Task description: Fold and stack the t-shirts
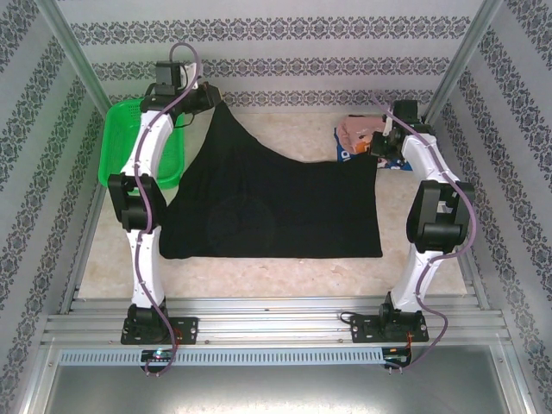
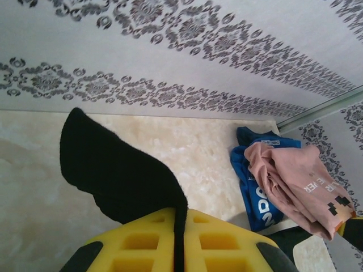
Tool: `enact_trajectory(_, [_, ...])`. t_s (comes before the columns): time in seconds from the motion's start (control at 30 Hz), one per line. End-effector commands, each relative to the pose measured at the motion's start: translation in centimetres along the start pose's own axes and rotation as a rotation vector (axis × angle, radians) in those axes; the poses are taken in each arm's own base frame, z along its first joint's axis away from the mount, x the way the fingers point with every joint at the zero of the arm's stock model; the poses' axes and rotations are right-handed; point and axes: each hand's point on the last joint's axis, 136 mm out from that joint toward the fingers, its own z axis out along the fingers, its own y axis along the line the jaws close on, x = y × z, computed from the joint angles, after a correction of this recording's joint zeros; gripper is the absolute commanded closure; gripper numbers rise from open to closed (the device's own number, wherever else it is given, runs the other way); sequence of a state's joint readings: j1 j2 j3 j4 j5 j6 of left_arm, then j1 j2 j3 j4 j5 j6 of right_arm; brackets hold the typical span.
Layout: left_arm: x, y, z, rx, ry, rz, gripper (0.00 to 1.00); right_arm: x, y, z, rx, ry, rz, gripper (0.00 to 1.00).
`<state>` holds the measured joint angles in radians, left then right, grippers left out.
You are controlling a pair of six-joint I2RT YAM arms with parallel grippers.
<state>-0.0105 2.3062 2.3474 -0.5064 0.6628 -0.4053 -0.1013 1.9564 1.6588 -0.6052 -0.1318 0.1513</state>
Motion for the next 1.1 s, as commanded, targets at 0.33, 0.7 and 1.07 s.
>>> enact_trajectory(0.33, [-0.2, -2.5, -3.5, 0.119, -0.019, 0.028, 0.89, 2.4, 1.1, -2.5, -0.092, -0.022, 0.025, 1.00])
enact_trajectory(0.7, [4.9, -1.1, -7.6, 0.097, -0.003, -0.017, 0.89, 5.7, 1.4, -4.2, -0.121, -0.012, 0.011, 1.00])
enact_trajectory(1.07, [11.1, 0.0, -11.2, 0.047, 0.023, -0.113, 0.90, 8.5, 1.2, -5.7, -0.119, 0.010, 0.010, 1.00])
